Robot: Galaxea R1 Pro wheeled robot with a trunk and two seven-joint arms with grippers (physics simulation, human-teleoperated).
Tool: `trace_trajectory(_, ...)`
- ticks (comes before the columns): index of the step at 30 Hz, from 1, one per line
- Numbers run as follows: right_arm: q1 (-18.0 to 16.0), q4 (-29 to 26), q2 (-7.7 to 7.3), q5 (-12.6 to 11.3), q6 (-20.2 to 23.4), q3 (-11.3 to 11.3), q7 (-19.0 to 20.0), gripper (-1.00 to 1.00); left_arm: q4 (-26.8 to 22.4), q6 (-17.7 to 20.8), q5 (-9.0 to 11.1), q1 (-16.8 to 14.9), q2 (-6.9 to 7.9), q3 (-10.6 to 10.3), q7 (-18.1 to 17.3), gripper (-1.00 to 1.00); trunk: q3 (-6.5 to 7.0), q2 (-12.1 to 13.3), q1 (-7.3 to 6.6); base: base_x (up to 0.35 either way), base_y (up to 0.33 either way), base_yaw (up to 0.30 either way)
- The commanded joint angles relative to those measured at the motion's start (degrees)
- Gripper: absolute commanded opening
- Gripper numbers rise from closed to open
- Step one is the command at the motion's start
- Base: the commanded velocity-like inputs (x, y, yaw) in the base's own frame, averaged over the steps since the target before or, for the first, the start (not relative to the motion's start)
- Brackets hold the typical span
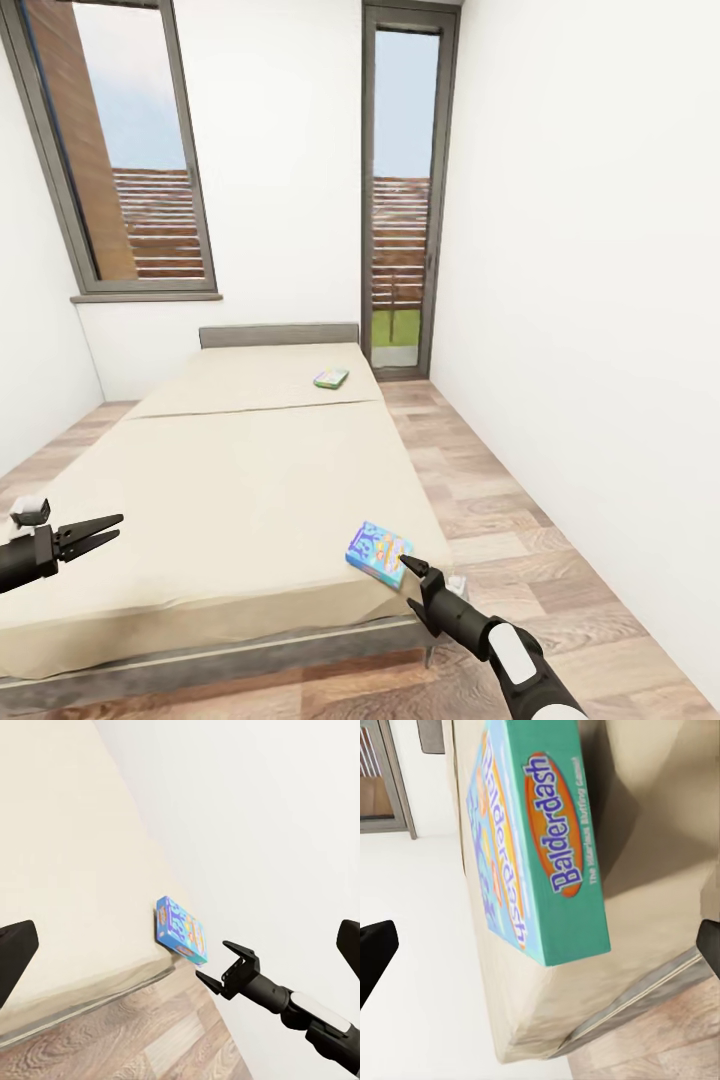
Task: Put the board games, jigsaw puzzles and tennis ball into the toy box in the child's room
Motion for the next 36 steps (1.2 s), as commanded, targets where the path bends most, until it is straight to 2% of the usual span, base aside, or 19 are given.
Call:
trace_trajectory(1, -0.05, -0.05, 0.07, -0.04, 0.43, -0.41, 0.04, 1.0, -0.01, 0.59, -0.32, -0.04, 0.0, 0.05, -0.36, 1.0, -0.06, -0.03, 0.0, 0.105, 0.059, 0.0)
trace_trajectory(36, -0.05, -0.05, -0.02, -0.04, 0.43, -0.41, 0.07, 1.0, -0.01, 0.49, -0.32, -0.04, 0.0, 0.05, -0.36, 1.0, -0.06, -0.03, 0.0, 0.036, 0.025, 0.0)
